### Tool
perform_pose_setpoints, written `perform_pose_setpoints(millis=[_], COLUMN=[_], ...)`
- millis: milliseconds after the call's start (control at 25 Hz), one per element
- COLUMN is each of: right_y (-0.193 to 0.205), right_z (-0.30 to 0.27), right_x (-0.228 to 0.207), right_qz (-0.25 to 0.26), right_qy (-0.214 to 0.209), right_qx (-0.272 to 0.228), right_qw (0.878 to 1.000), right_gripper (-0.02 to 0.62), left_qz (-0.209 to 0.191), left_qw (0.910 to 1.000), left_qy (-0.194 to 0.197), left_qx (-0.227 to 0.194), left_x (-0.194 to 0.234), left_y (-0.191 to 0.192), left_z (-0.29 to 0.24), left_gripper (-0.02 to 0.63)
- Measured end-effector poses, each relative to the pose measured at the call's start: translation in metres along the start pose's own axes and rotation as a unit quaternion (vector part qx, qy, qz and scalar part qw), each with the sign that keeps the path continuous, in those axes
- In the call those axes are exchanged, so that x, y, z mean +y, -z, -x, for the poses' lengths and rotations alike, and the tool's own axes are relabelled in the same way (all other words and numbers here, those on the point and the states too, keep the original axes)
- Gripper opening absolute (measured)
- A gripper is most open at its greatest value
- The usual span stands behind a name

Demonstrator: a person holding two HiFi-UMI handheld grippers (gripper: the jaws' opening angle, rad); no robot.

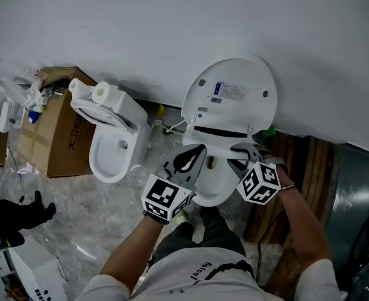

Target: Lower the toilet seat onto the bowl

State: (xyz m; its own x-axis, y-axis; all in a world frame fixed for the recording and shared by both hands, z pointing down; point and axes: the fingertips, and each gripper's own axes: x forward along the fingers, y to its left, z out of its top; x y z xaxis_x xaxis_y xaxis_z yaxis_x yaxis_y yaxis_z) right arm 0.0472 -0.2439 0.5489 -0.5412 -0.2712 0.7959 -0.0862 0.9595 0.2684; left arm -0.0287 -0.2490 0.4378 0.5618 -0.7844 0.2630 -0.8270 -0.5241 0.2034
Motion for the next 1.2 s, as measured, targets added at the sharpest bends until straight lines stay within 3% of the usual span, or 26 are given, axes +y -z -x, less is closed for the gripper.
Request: perform_pose_setpoints(millis=[440, 800, 1200], right_y=[0.028, 0.067, 0.117], right_z=[-0.014, -0.055, -0.118], right_x=[0.123, 0.224, 0.310], right_qz=[0.038, 0.059, 0.060], right_qy=[0.053, 0.042, 0.047], right_qx=[0.040, 0.082, 0.086], right_qw=[0.997, 0.994, 0.993], right_gripper=[0.143, 0.178, 0.202], left_qz=[0.013, 0.025, 0.036], left_qw=[0.9993, 0.9974, 0.9932], left_qy=[0.030, 0.051, 0.078], left_qx=[0.020, 0.044, 0.078], left_x=[-0.025, -0.034, -0.041], left_y=[0.053, 0.110, 0.181], left_z=[0.051, 0.077, 0.076], left_gripper=[0.008, 0.008, 0.008])
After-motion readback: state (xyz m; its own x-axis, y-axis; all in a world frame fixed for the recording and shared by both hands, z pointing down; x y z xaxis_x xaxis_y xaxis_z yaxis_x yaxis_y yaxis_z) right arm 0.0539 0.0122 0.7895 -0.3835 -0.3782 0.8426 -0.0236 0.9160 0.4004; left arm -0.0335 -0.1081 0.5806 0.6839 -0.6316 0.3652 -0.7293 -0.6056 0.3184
